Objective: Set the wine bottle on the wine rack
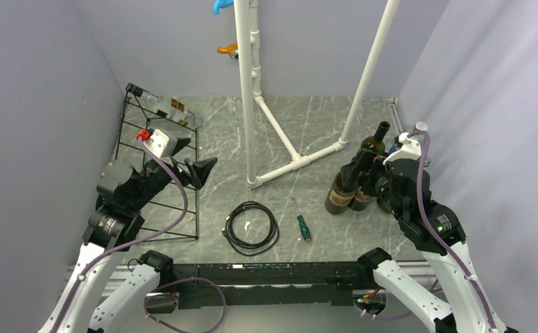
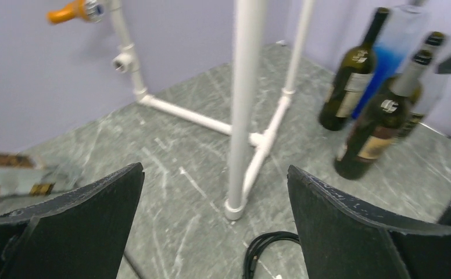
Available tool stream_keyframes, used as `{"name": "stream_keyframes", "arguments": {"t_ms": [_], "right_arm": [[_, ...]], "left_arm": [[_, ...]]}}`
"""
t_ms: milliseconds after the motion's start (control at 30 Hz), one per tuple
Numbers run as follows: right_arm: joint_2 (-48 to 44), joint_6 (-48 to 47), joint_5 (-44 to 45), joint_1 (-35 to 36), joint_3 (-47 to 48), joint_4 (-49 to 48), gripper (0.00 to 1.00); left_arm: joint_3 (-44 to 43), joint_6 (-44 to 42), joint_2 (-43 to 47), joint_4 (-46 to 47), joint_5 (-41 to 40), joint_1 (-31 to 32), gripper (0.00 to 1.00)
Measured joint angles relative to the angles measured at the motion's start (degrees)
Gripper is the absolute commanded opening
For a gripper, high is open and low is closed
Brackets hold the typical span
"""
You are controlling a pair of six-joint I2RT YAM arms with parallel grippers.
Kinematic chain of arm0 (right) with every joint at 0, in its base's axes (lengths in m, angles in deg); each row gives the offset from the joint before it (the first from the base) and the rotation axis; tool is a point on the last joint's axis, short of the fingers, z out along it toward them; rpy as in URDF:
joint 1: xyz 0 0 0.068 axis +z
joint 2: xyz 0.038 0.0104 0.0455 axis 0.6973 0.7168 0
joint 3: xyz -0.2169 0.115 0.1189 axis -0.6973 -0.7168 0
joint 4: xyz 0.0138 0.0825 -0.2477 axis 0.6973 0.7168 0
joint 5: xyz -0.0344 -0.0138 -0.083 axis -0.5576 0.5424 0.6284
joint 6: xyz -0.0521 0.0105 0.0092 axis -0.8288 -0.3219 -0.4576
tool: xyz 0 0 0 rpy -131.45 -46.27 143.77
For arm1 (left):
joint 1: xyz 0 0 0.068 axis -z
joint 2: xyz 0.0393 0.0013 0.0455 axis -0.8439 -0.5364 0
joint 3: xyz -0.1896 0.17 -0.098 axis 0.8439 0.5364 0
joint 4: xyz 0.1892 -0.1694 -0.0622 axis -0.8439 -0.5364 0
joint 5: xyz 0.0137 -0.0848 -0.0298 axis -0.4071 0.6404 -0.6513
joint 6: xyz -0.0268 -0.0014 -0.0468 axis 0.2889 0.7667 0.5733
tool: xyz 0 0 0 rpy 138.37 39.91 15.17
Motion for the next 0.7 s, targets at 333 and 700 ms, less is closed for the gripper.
{"name": "stream_keyframes", "arguments": {"t_ms": [333, 700], "right_arm": [[0.66, -4.85, 4.33, 0.0, -0.22, -1.29, 0.82], [3.17, -10.03, 5.11, 0.0, -2.95, -5.33, 0.68]], "left_arm": [[0.44, -0.15, -0.68, 4.46, 4.87, 6.86, 1.0], [0.83, -0.83, -0.94, 3.23, 1.4, 8.2, 1.0]]}}
